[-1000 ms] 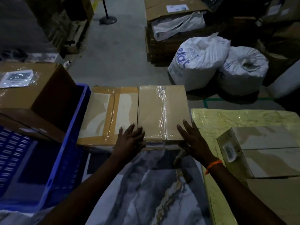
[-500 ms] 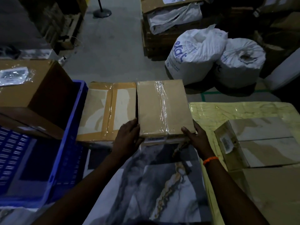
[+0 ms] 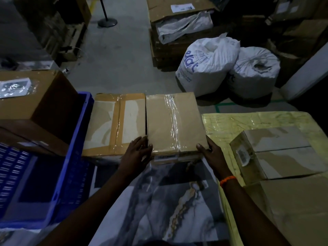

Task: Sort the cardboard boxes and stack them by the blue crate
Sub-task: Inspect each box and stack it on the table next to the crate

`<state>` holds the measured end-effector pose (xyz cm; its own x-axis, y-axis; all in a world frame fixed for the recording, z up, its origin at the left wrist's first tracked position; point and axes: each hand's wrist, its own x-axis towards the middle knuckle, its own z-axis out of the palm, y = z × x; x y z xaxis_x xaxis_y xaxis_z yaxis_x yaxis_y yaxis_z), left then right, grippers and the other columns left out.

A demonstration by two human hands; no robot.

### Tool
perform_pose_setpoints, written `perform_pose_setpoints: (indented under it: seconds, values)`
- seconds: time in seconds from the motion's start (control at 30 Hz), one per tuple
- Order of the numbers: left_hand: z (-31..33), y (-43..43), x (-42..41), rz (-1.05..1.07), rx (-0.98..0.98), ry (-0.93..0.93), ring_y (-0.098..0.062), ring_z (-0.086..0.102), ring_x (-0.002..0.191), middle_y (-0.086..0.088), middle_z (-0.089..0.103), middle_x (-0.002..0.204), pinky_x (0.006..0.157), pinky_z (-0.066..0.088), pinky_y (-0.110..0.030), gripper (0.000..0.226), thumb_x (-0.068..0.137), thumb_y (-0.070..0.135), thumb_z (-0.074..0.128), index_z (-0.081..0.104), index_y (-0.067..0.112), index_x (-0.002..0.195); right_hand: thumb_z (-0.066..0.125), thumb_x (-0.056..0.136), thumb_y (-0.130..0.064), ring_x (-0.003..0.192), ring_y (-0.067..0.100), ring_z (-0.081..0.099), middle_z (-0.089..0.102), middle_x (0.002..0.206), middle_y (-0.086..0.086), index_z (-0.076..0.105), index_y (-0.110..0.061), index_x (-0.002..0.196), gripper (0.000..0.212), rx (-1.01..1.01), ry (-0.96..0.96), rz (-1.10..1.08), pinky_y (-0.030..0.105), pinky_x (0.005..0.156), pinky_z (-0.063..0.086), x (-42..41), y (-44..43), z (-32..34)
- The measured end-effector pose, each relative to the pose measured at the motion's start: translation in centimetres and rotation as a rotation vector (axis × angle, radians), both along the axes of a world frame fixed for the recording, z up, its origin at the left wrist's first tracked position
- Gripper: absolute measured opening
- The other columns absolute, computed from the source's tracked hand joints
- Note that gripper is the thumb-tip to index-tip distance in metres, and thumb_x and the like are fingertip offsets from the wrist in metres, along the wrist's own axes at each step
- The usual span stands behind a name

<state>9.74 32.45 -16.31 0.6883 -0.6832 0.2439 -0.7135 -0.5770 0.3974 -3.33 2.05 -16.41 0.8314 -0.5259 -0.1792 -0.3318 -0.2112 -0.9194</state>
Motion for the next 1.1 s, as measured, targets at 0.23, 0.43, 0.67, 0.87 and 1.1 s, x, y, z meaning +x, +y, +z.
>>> perform_pose_setpoints:
  seconds: [0.23, 0.43, 0.67, 0.87, 1.1]
  values:
    - [1.3, 0.3, 0.4, -0.007, -0.068, 0.042, -0.039, 0.064, 0.114, -0.023, 0.065, 0.126, 0.091, 0.058, -0.046, 0.045, 0.074, 0.007, 0.089, 0.073, 0.005, 0.117, 0.072, 0.096, -0.038, 0.119, 0.012, 0.066, 0.07, 0.132, -0.006, 0.056, -0.024, 0.147, 0.055, -0.004, -0.023, -0.029, 0.045, 0.106, 0.053, 0.3, 1.3, -0.6]
    - [1.6, 0.0, 0.5, -0.02, -0.104, -0.009, -0.032, 0.061, 0.11, -0.023, 0.07, 0.114, 0.081, 0.06, -0.045, 0.039, 0.073, 0.001, 0.088, 0.075, 0.002, 0.109, 0.072, 0.097, -0.035, 0.118, 0.011, 0.067, 0.072, 0.127, -0.01, 0.06, -0.034, 0.139, 0.044, -0.009, -0.05, -0.048, 0.049, 0.104, 0.054, 0.8, 1.2, -0.8]
    - [-0.2, 0.4, 0.6, -0.002, -0.092, 0.04, -0.04, 0.059, 0.121, -0.025, 0.066, 0.125, 0.092, 0.057, -0.055, 0.042, 0.076, 0.003, 0.086, 0.072, 0.0, 0.116, 0.067, 0.094, -0.054, 0.124, 0.011, 0.063, 0.067, 0.136, -0.008, 0.052, -0.034, 0.148, 0.06, -0.024, -0.009, -0.094, 0.043, 0.107, 0.053, 0.2, 2.2, -1.5]
    - [-1.4, -0.8, -3.0, -0.045, -0.083, -0.088, -0.038, 0.047, 0.138, -0.016, 0.057, 0.142, 0.111, 0.03, -0.063, 0.039, 0.093, 0.027, 0.062, 0.067, 0.011, 0.127, 0.07, 0.093, -0.053, 0.136, 0.025, 0.055, 0.058, 0.148, 0.008, 0.042, -0.022, 0.156, 0.076, -0.126, 0.115, -0.168, 0.046, 0.112, 0.047, -5.6, 4.0, -2.3]
    - [-2.5, -10.7, -14.6, -0.298, -0.197, 0.105, -0.037, 0.049, 0.136, -0.014, 0.06, 0.139, 0.11, 0.039, -0.056, 0.032, 0.096, 0.024, 0.057, 0.07, 0.012, 0.122, 0.072, 0.092, -0.025, 0.133, 0.033, 0.052, 0.057, 0.143, 0.017, 0.051, -0.012, 0.149, 0.062, -0.498, 0.22, -0.226, 0.047, 0.109, 0.046, -24.0, 2.3, -2.8]
